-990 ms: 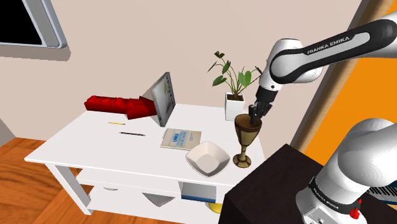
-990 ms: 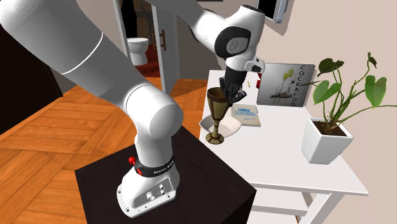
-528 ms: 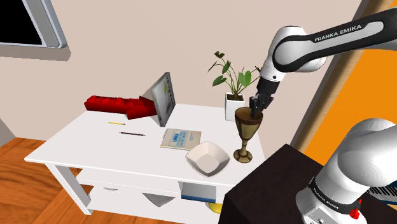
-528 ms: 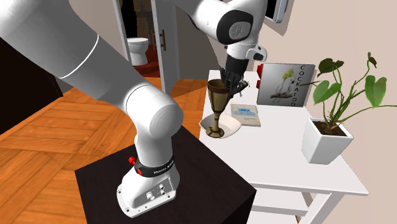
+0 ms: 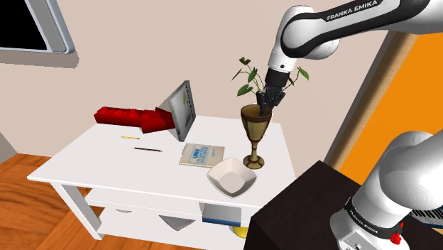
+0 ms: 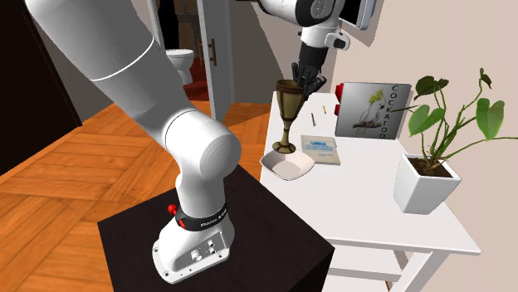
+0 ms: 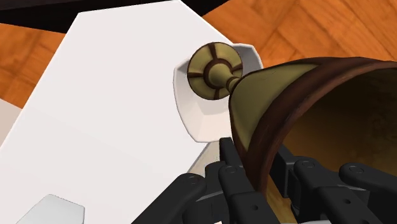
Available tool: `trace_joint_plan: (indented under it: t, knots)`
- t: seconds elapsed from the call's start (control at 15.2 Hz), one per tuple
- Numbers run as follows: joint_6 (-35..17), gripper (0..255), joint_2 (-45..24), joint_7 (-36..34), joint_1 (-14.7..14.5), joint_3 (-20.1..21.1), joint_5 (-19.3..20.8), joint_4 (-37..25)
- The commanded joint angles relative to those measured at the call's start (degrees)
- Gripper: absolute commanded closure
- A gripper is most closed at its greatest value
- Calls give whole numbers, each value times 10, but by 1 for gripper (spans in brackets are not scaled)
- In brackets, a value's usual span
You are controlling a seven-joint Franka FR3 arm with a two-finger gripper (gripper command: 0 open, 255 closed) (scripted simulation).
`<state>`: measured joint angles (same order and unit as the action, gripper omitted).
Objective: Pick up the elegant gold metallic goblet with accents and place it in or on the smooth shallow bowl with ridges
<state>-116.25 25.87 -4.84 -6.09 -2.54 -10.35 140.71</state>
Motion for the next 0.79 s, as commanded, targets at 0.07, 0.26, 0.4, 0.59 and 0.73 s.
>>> trace_joint_plan:
  t: [0.07,0.26,0.4,0.59,0.73]
  knots:
    - [24,255,-36,-22,-9,12,-4,-64]
    - [51,255,-85,-48,-17,26,-7,-143]
    - [35,255,-88,-45,-17,26,-8,-130]
    - [12,255,-92,-41,-18,27,-10,-112]
    - [-3,255,-96,-38,-18,27,-12,-100]
